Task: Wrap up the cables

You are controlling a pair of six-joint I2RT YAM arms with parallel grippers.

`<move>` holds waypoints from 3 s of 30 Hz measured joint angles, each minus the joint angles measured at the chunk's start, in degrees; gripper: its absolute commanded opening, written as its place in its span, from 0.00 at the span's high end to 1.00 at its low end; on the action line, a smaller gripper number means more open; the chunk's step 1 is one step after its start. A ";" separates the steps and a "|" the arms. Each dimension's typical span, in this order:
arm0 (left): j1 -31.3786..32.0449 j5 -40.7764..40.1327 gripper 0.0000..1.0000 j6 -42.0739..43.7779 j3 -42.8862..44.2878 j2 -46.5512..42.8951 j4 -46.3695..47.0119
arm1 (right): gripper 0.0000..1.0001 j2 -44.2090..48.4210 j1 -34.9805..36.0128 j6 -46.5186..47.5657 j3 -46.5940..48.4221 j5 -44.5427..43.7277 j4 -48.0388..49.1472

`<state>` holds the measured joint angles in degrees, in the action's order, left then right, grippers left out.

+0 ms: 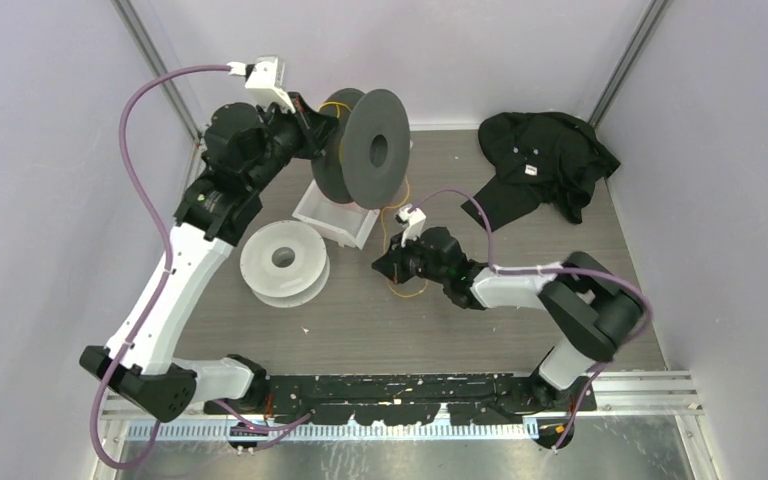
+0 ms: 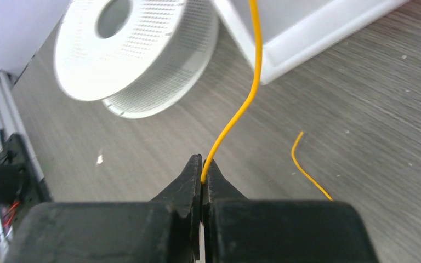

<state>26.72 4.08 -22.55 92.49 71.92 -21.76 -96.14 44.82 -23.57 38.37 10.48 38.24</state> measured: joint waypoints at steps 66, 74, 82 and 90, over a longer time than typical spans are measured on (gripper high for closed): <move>5.95 9.49 1.00 22.27 -12.66 4.98 -8.66 | 0.92 16.28 -17.42 36.09 45.94 9.84 -72.65; 2.40 16.13 1.00 18.97 -6.14 2.86 -9.25 | 0.48 20.09 -18.91 26.99 22.25 13.07 -58.07; 1.27 17.55 1.00 12.92 -3.10 2.23 -5.95 | 0.38 23.89 -18.25 10.54 6.60 14.14 -35.50; 1.25 14.64 1.00 8.04 -2.16 2.23 -4.28 | 0.33 32.74 -17.92 2.38 -1.64 9.29 -24.44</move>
<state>27.97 18.72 -14.50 90.32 74.15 -26.04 -63.40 26.89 -21.19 36.73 19.77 13.80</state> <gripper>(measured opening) 0.043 0.658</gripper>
